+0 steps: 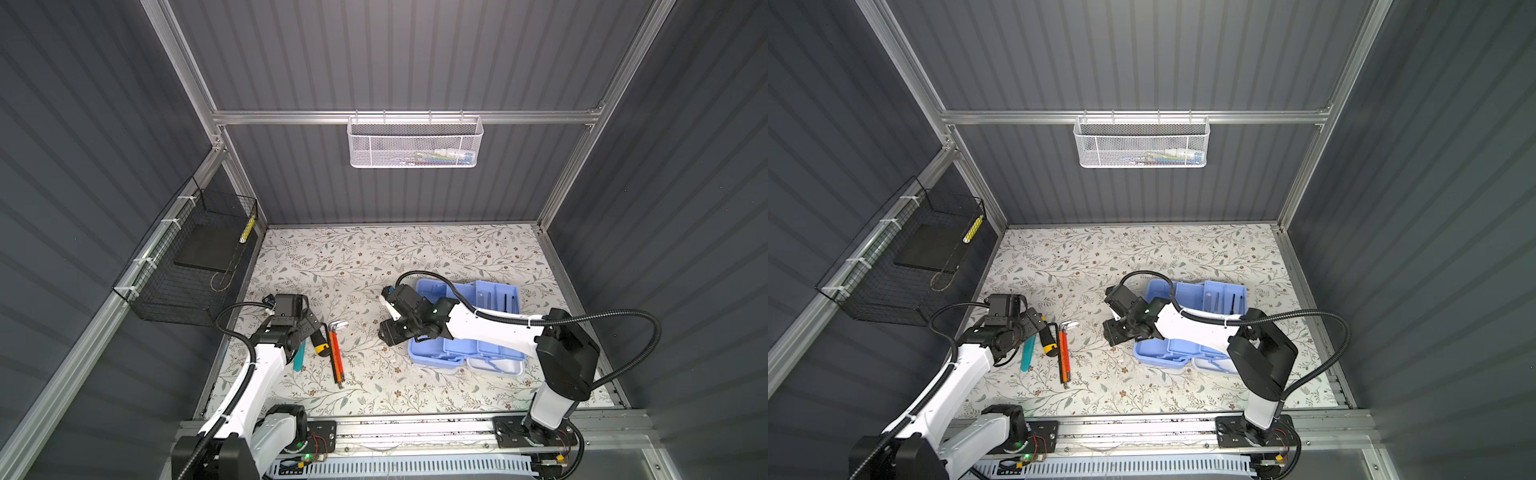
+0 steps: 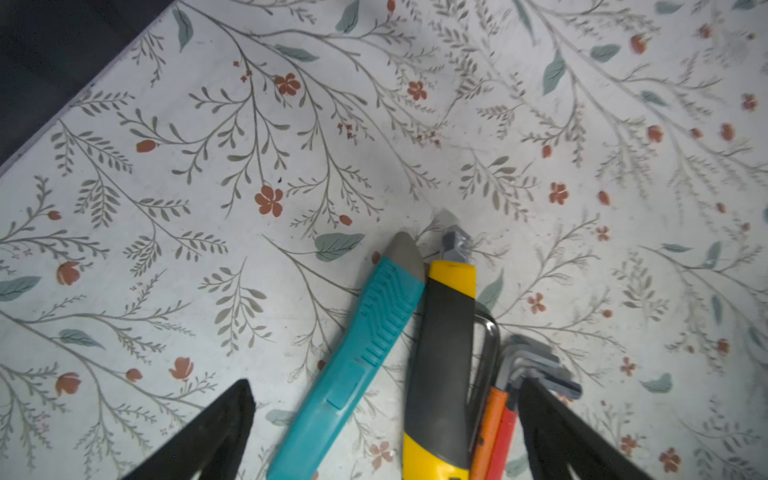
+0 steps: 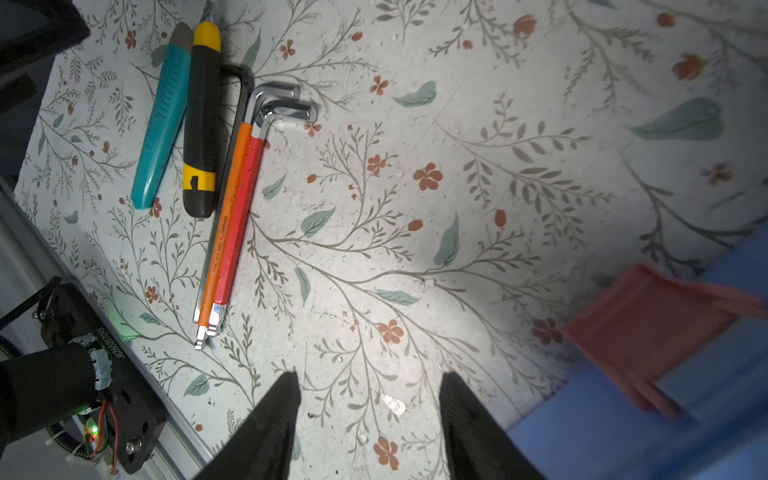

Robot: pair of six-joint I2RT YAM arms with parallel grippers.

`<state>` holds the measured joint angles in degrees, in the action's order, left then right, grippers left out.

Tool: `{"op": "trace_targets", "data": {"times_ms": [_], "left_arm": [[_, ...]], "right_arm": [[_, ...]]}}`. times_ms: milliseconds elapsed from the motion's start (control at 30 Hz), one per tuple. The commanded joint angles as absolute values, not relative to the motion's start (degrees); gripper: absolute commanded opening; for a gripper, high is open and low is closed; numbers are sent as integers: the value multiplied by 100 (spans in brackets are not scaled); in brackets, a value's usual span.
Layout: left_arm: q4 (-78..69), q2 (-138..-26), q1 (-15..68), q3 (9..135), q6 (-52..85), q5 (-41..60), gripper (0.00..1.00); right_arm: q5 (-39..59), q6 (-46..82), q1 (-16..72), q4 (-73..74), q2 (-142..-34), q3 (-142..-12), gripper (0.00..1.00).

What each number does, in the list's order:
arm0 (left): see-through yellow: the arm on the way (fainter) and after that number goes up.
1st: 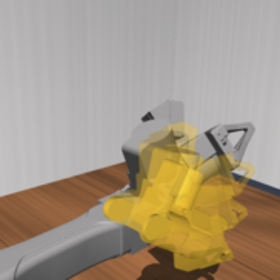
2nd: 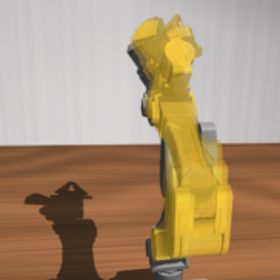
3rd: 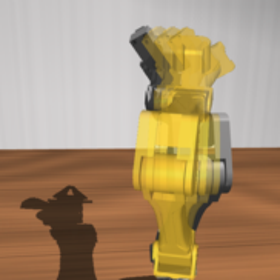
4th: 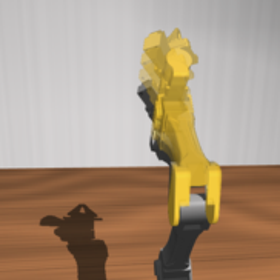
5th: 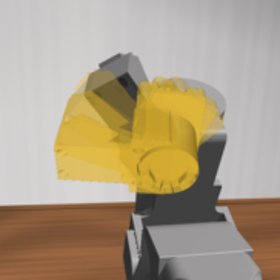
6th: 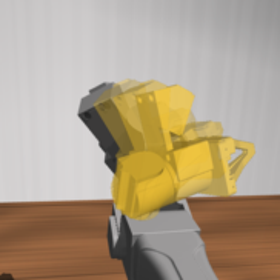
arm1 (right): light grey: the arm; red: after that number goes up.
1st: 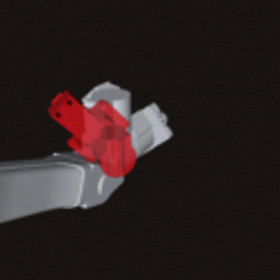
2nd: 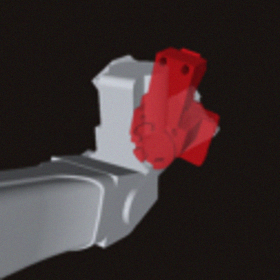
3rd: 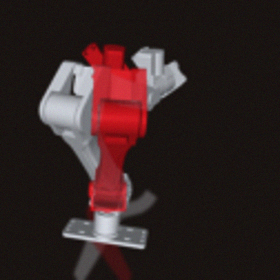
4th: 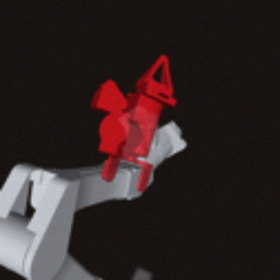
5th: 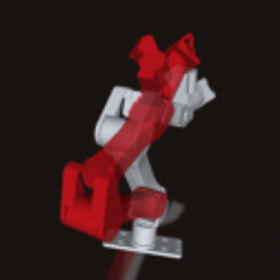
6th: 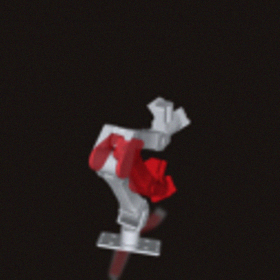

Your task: Pack the tool kit

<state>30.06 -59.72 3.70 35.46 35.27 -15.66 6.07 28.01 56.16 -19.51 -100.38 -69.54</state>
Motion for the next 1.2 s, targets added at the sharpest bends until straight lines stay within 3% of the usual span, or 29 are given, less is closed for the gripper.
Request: {"op": "trace_targets", "data": {"times_ms": [0, 233, 667, 1167], "left_arm": [[2439, -6328, 150, 3348, 3128, -1030, 99], [1832, -7034, 141, 3287, 3115, -478, 100], [1402, -6617, 229, 2658, 3570, 351, 99], [1028, -6339, 1579, 2358, 4411, 98, 100]], "right_arm": [[720, 2766, 5675, -1880, -10054, -7137, 57], [730, 2822, 5707, -1885, -9966, -6985, 58], [589, 2788, 5669, -1855, -9940, -6884, 59], [730, 2991, 5504, -1585, -9682, -6489, 59]]}}
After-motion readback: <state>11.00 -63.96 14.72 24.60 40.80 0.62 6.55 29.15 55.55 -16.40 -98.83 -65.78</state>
